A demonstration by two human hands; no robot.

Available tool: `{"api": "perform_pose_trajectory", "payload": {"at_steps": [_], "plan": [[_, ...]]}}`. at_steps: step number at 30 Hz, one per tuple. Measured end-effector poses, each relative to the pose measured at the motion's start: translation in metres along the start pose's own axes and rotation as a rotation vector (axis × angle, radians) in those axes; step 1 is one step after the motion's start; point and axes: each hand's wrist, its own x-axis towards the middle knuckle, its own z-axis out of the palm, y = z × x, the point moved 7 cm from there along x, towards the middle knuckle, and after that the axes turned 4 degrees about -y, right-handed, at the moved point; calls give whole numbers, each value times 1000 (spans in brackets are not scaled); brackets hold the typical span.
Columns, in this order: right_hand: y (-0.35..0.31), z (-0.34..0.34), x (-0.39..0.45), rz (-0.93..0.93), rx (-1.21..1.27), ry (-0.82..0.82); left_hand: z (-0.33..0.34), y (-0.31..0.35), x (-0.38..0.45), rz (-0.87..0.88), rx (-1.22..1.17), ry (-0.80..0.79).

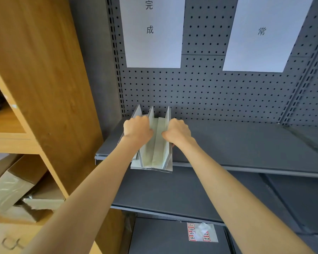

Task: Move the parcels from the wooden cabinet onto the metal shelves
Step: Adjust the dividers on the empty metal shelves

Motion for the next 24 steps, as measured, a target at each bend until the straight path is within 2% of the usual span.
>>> {"api": "perform_pose_trajectory", "payload": {"at_steps": [8, 15, 24], "plan": [[-2, -5, -3, -46, 28, 29, -1, 1, 0, -28, -175, 2], [19, -38, -8, -44, 20, 99, -4, 9, 4, -46, -235, 18], [77, -98, -24, -13, 6, 179, -63, 93, -1, 59, -170, 73]]}}
